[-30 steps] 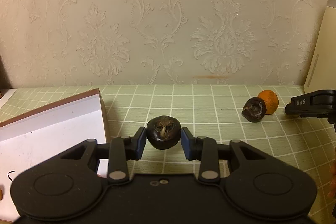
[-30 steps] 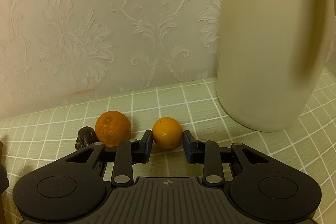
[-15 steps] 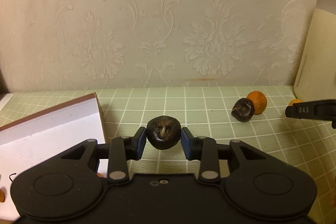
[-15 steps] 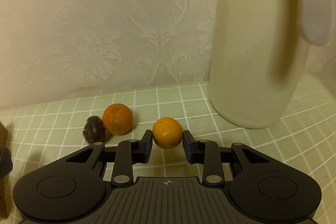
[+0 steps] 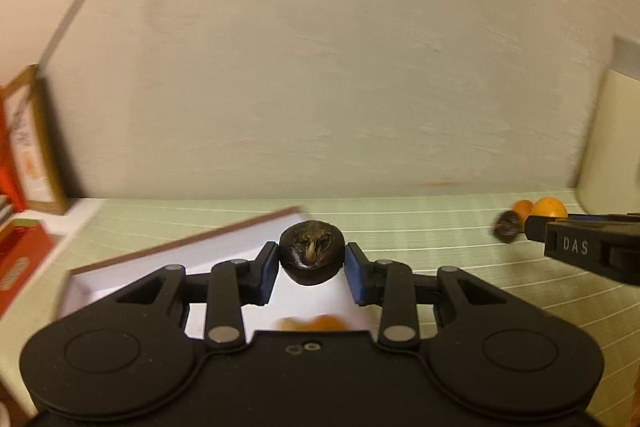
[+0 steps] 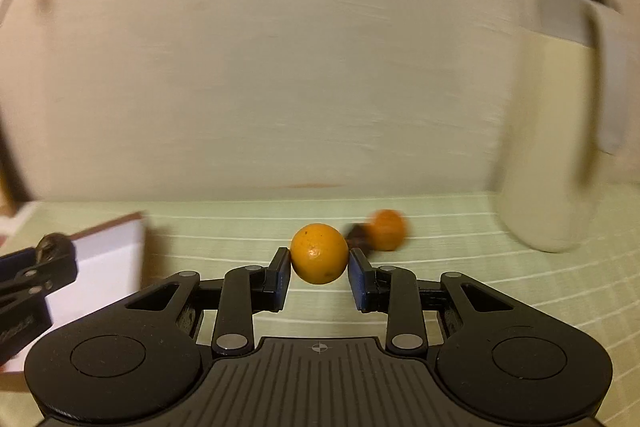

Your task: Organize fruits

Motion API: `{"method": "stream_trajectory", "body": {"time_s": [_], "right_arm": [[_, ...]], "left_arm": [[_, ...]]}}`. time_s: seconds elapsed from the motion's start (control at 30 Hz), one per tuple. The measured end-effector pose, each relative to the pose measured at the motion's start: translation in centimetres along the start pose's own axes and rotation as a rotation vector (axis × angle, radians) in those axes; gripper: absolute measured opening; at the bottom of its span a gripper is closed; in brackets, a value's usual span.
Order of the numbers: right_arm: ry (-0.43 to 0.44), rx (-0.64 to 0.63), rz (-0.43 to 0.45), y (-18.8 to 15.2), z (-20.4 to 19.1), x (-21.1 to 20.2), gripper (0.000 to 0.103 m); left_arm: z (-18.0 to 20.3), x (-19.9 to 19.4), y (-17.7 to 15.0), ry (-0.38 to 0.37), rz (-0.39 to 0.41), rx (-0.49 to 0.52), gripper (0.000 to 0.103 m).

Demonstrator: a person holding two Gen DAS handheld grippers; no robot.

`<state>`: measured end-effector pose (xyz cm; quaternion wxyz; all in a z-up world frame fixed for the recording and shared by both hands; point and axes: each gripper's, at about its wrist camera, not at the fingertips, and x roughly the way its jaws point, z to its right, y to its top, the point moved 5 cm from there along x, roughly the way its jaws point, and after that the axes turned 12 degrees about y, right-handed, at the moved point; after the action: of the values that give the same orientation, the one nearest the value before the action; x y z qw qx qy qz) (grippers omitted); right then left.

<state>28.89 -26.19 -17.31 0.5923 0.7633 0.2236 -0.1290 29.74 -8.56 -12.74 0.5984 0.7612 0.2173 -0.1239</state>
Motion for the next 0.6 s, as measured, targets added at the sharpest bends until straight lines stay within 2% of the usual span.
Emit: {"method": "stream_trajectory", "body": {"time_s": [0.17,0.33,0.6], "right_arm": [[0.133,-0.067,-0.003,-0.5,-6.7,0.2,0.032],[0.223,-0.141,-0.005,-0.8,-12.0,1.1,0.032],[0.291,-0.195,-0.033,-2.4,-17.0,2.6,0.032]], "left_arm": [[-5.8,-0.4,-1.1,0.09,-0.023,-0.036,0.026],[-10.5,0.2,-3.0,0.168,-0.065,-0.072,0.026],[-13.7,0.7,-5.0,0.192,-0.108,-0.103,0.026]]}}
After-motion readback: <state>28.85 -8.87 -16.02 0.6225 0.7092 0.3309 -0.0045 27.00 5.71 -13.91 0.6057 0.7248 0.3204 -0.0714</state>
